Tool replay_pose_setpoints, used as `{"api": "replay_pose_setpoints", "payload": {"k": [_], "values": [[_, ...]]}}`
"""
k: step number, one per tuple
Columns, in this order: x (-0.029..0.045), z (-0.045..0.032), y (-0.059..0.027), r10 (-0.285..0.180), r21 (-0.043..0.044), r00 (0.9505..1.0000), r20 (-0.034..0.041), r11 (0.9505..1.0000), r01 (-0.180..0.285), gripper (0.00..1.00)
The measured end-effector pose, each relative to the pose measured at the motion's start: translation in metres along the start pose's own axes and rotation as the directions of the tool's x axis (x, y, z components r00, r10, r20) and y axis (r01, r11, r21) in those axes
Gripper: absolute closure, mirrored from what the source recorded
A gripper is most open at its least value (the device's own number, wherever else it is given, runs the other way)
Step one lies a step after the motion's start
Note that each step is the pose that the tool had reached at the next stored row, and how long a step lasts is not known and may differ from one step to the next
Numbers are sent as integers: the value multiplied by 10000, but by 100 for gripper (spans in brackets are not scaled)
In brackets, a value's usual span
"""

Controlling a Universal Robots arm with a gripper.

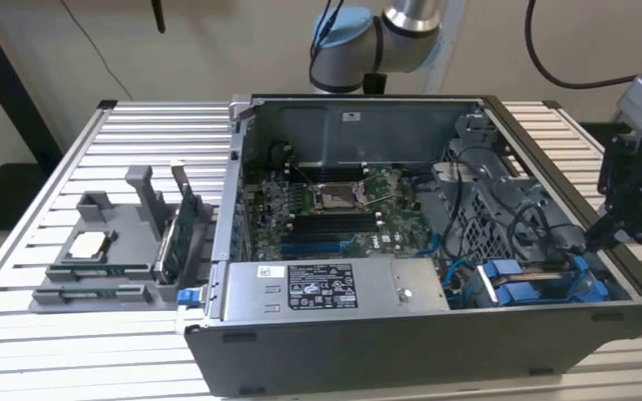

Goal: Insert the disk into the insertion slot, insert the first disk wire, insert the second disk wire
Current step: 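Insert the second disk wire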

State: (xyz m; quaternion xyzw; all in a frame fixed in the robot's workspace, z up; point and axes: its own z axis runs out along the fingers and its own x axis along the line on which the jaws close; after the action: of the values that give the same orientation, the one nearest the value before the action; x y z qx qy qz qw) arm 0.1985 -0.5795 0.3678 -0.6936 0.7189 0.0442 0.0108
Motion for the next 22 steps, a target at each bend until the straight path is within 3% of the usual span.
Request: {"api": "replay_pose_setpoints", "payload": {"k": [10, 12, 18, 22], "values": [[2, 4, 0, 32, -11, 10000, 8, 10000, -32, 83], [6, 5, -2, 43, -15, 10000, 23, 10000, -43, 75], [19, 6, -3, 176, -15, 9996, 236, 9998, -176, 75], [29, 11, -4, 393, -3, 9987, 312, 9992, -393, 75]]}}
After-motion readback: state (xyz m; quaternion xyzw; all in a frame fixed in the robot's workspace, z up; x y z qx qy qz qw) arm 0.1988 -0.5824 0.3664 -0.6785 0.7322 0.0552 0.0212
